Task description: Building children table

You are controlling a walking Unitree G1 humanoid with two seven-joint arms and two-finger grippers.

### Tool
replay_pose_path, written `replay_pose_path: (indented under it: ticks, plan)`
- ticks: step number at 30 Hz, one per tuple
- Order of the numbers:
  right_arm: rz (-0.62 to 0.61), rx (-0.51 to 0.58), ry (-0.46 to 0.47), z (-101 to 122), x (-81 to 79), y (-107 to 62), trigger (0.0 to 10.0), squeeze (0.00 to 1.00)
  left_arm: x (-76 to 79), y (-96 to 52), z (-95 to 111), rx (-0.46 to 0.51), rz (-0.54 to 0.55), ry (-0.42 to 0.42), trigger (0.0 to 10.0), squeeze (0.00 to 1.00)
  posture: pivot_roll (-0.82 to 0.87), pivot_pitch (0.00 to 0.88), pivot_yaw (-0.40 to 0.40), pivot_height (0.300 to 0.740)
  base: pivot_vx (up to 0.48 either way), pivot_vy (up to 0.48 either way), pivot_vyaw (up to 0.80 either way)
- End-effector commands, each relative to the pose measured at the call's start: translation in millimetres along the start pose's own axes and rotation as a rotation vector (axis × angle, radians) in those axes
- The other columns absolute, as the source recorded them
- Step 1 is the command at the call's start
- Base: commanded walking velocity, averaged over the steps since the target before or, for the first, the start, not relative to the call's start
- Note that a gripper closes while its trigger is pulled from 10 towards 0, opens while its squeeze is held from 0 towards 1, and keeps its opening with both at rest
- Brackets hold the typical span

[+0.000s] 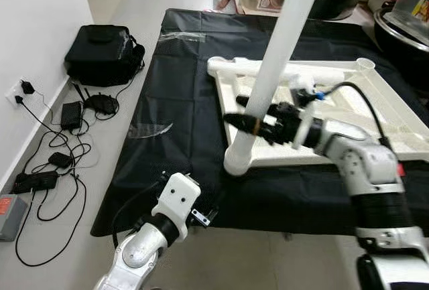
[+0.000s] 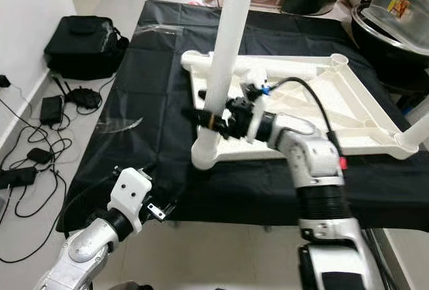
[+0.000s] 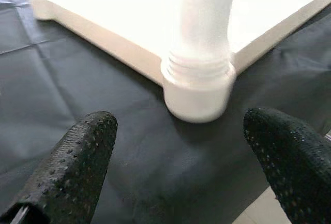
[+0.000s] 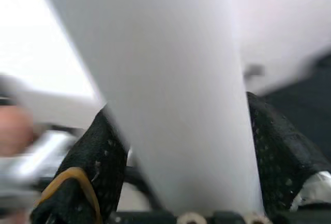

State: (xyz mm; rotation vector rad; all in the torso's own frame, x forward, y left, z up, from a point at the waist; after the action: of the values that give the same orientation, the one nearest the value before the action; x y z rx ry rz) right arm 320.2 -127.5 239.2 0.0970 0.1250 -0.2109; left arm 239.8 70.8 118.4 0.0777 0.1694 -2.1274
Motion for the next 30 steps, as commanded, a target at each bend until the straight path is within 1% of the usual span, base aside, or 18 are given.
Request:
replay_pose_path:
  ticks: [1, 3, 7, 8, 13, 14, 17, 18, 19, 20, 22, 24, 25, 26, 27, 28, 29, 30]
  plan:
    - [0.099, 0.009, 0.012, 2.2, -8.8, 7.5, 10.0, 0.0, 2.5, -1.0, -4.9, -0.017, -0.007, -0.008, 10.0, 0.0, 0.15, 0.094, -0.094, 0.74, 0.0, 0.0, 0.0]
    - [0.108, -0.002, -0.014, 1.6, -5.9, 12.3, 10.0, 0.0, 2.6, -1.4, -5.3, -0.019, -0.008, -0.009, 10.0, 0.0, 0.15, 0.091, -0.09, 0.74, 0.0, 0.0, 0.0]
    - [0.153, -0.027, -0.025, 0.1, -5.3, 11.8, 10.0, 0.0, 2.9, -1.7, -5.5, -0.019, -0.009, -0.008, 10.0, 0.0, 0.16, 0.086, -0.093, 0.74, 0.0, 0.0, 0.0]
    - [0.113, -0.049, -0.035, -4.1, 1.2, 15.1, 0.0, 0.0, 3.6, -2.0, -5.6, -0.019, -0.01, -0.009, 10.0, 0.0, 0.16, 0.082, -0.098, 0.74, 0.0, 0.0, 0.0]
    - [0.003, -0.04, -0.072, -5.6, 13.8, 19.1, 0.0, 0.0, 4.4, -2.5, -6.6, -0.021, -0.008, -0.011, 10.0, 0.0, 0.16, 0.08, -0.096, 0.74, 0.0, 0.0, 0.0]
    - [-0.041, -0.036, -0.077, -4.5, 17.6, 17.3, 0.0, 0.0, 4.3, -2.5, -6.6, -0.021, -0.008, -0.012, 10.0, 0.0, 0.16, 0.078, -0.096, 0.74, 0.0, 0.0, 0.0]
    - [-0.079, -0.032, -0.083, -3.5, 20.8, 15.7, 0.0, 0.0, 4.3, -2.5, -6.6, -0.021, -0.009, -0.013, 10.0, 0.0, 0.16, 0.078, -0.096, 0.74, 0.0, 0.0, 0.0]
    - [-0.263, -0.007, -0.113, 1.7, 36.9, 12.2, 0.0, 0.0, 4.6, -2.5, -6.7, -0.02, -0.011, -0.014, 10.0, 0.0, 0.15, 0.074, -0.095, 0.74, 0.0, 0.0, 0.0]
    - [-0.263, -0.007, -0.113, 1.7, 36.9, 12.2, 0.0, 0.0, 4.6, -2.5, -6.7, -0.02, -0.011, -0.014, 10.0, 0.0, 0.15, 0.074, -0.095, 0.74, 0.0, 0.0, 0.0]
    - [-0.411, 0.002, -0.126, 3.6, 49.2, 9.7, 0.0, 0.0, 4.7, -2.6, -6.6, -0.02, -0.012, -0.013, 10.0, 0.0, 0.15, 0.073, -0.093, 0.74, 0.0, 0.0, 0.0]
    - [-0.641, 0.013, -0.136, 4.4, 66.6, 3.9, 0.0, 0.0, 4.5, -2.6, -6.6, -0.021, -0.014, -0.013, 10.0, 0.0, 0.15, 0.071, -0.091, 0.74, 0.0, 0.0, 0.0]
    - [-0.641, 0.013, -0.136, 4.4, 66.6, 3.9, 0.0, 0.0, 4.5, -2.6, -6.6, -0.021, -0.014, -0.013, 10.0, 0.0, 0.15, 0.071, -0.091, 0.74, 0.0, 0.0, 0.0]
    - [-0.724, 0.016, -0.137, 4.1, 72.3, 1.2, 0.0, 0.0, 4.4, -2.6, -6.6, -0.021, -0.015, -0.013, 10.0, 0.0, 0.15, 0.071, -0.091, 0.74, 0.0, 0.0, 0.0]
    - [-0.934, 0.03, -0.113, 1.5, 83.2, -9.2, 0.0, 0.0, 4.5, -2.5, -6.5, -0.021, -0.016, -0.012, 10.0, 0.0, 0.15, 0.075, -0.09, 0.74, 0.0, 0.0, 0.0]
    - [-1.203, 0.039, -0.069, -3.8, 91.5, -27.7, 0.0, 0.0, 4.1, -2.4, -6.3, -0.02, -0.017, -0.011, 10.0, 0.0, 0.15, 0.077, -0.091, 0.74, 0.0, 0.0, 0.0]
    - [-1.203, 0.039, -0.069, -3.8, 91.5, -27.7, 0.0, 0.0, 4.1, -2.4, -6.3, -0.02, -0.017, -0.011, 10.0, 0.0, 0.15, 0.077, -0.091, 0.74, 0.0, 0.0, 0.0]
    - [-1.424, 0.042, -0.035, -9.4, 92.8, -46.0, 0.0, 0.0, 3.9, -2.2, -6.3, -0.02, -0.018, -0.009, 10.0, 0.0, 0.15, 0.077, -0.09, 0.74, 0.0, 0.0, 0.0]
    - [-1.565, 0.042, -0.013, -13.5, 91.7, -58.3, 0.0, 0.0, 3.7, -2.1, -6.2, -0.02, -0.018, -0.008, 10.0, 0.0, 0.15, 0.077, -0.09, 0.74, 0.0, 0.0, 0.0]
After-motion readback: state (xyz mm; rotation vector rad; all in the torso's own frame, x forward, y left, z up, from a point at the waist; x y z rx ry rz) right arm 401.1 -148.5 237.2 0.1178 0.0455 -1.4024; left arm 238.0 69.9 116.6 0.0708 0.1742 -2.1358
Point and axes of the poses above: a point about 5 cm out from each wrist's last joint towards the gripper, its own y axis pointing out of the wrist towards the gripper, its own z axis along the axis of the wrist's last joint, x = y × z, the point moved 2 cm from there along y, pointing out of the wrist towards the gripper
